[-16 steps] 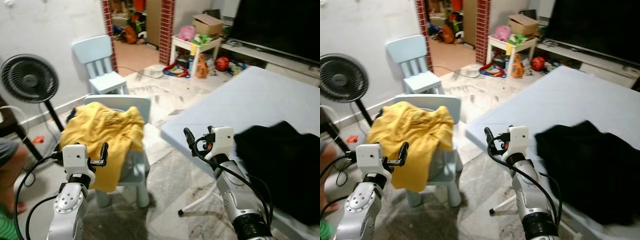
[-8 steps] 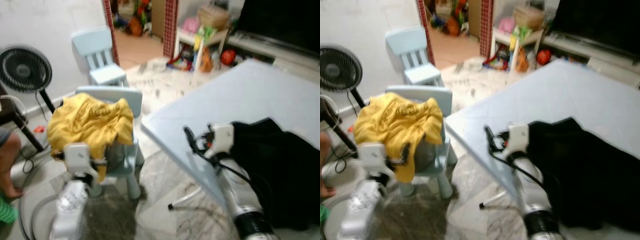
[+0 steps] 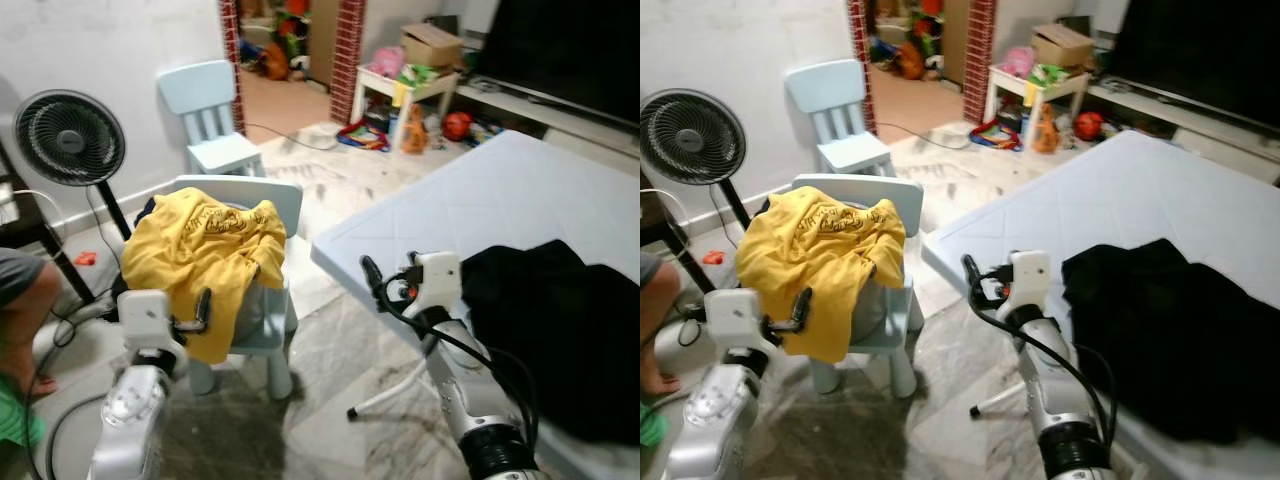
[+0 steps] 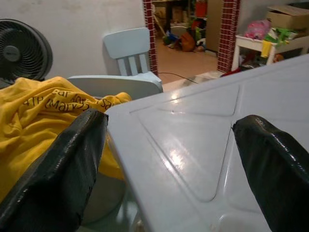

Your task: Hang hanger

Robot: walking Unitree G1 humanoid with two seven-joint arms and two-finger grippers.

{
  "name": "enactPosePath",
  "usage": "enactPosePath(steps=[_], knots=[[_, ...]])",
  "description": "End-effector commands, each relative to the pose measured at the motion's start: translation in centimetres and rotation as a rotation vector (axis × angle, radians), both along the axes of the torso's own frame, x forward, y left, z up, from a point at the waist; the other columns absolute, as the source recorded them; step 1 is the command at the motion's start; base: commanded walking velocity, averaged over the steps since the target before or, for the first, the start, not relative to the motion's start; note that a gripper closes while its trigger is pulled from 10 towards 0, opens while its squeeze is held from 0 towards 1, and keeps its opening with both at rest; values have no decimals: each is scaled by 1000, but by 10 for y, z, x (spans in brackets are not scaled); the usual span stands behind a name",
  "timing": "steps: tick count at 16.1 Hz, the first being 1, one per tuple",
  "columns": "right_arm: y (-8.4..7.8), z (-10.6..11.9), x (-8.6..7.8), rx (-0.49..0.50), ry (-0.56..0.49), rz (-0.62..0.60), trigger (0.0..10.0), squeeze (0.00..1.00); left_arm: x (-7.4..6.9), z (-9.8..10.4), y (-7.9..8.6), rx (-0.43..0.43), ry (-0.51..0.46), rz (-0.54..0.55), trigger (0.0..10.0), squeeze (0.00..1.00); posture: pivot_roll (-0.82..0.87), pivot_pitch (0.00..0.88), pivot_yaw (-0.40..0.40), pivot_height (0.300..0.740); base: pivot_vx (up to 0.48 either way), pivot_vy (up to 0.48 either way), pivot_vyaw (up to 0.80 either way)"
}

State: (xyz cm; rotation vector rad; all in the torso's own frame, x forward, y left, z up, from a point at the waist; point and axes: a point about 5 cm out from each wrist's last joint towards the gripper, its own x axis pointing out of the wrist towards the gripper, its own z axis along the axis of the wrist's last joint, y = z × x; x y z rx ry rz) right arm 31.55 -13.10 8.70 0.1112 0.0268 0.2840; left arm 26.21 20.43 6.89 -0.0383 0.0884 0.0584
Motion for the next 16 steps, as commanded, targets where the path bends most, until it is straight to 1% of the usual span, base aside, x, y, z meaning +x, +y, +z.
enactPosePath(steps=[1, 13, 14, 16], knots=[[-9, 0, 0, -7, 4, -23, 10000, 0, 1, -2, -7, -12, 9, -19, 10000, 0, -51, 0, -19, 740, 0, 480, 0], [-9, 1, 1, -7, 0, -24, 10000, 0, 2, -1, -7, -14, 5, -19, 10000, 0, -51, 0, -23, 740, 0, 480, 0], [-9, 1, 2, -7, 0, -24, 10000, 0, 2, -1, -7, -16, 4, -20, 10000, 0, -51, 0, -23, 740, 0, 292, 0], [-9, 1, 1, -9, -4, -26, 10000, 0, 2, 0, -8, -13, -5, -25, 10000, 0, -52, 0, -21, 740, 0, 0, 0]])
